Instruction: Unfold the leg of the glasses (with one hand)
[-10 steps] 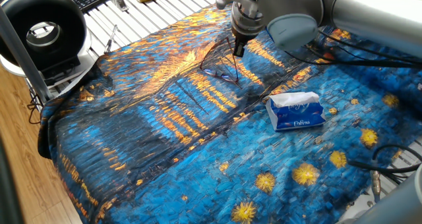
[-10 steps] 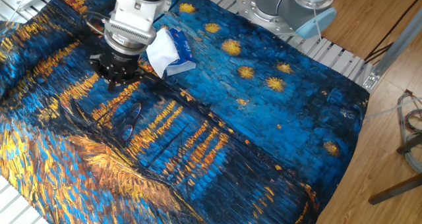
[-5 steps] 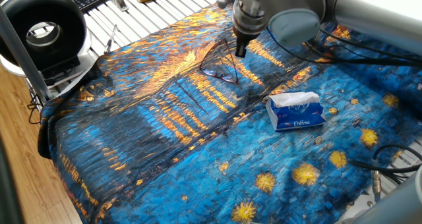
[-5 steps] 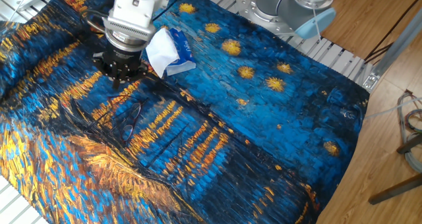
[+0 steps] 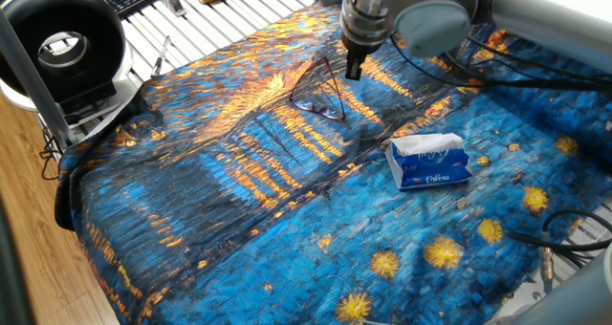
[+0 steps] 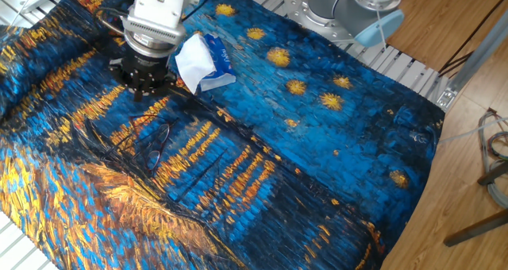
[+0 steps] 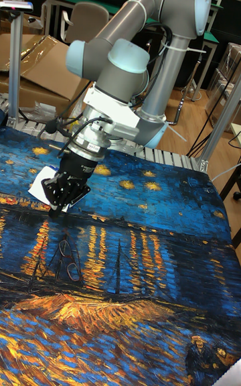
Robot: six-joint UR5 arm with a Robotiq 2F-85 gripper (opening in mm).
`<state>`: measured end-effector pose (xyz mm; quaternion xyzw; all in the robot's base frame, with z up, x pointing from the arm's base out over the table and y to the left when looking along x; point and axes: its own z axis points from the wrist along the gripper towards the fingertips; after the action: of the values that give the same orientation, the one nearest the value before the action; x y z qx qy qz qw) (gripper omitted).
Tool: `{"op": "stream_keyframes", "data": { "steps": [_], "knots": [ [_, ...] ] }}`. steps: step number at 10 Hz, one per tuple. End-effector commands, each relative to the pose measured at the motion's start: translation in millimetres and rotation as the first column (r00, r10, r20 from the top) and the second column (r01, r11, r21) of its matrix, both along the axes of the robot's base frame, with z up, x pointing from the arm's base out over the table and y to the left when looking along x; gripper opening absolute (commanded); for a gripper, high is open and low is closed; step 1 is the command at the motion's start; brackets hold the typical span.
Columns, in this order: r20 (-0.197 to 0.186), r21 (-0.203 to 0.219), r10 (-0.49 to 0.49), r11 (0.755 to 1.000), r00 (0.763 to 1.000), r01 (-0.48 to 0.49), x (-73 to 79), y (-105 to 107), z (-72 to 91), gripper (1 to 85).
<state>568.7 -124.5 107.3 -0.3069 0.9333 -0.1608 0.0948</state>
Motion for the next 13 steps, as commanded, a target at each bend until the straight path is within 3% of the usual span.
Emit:
{"op": "stream_keyframes", "data": {
  "steps": [1,3,4,6,7,9,10,11,12,13],
  "knots": [
    [-0.037,0.064,-0.128,0.989,0.991,0.13,-13.4,11.8,8.1,1.0],
    [-0.098,0.131,-0.227,0.962,0.969,0.238,-28.8,27.9,4.9,1.0],
    [-0.104,0.139,-0.269,0.949,0.957,0.282,-32.7,29.2,6.1,1.0],
    [-0.147,0.183,-0.374,0.9,0.916,0.396,-48.7,49.4,16.2,1.0],
    [-0.167,0.224,-0.425,0.862,0.89,0.454,-51.5,64.9,19.4,1.0],
    [-0.224,0.288,-0.554,0.748,0.801,0.598,-55.4,89.8,20.7,1.0],
    [-0.231,0.276,-0.601,0.713,0.765,0.644,-58.4,87.8,20.1,1.0],
    [-0.227,0.243,-0.627,0.705,0.745,0.667,-62.7,79.0,18.8,1.0],
    [-0.223,0.237,-0.64,0.696,0.735,0.678,-63.2,74.4,16.7,1.0],
    [-0.201,0.213,-0.63,0.719,0.75,0.661,-61.4,63.3,14.4,1.0]
  ]
}}
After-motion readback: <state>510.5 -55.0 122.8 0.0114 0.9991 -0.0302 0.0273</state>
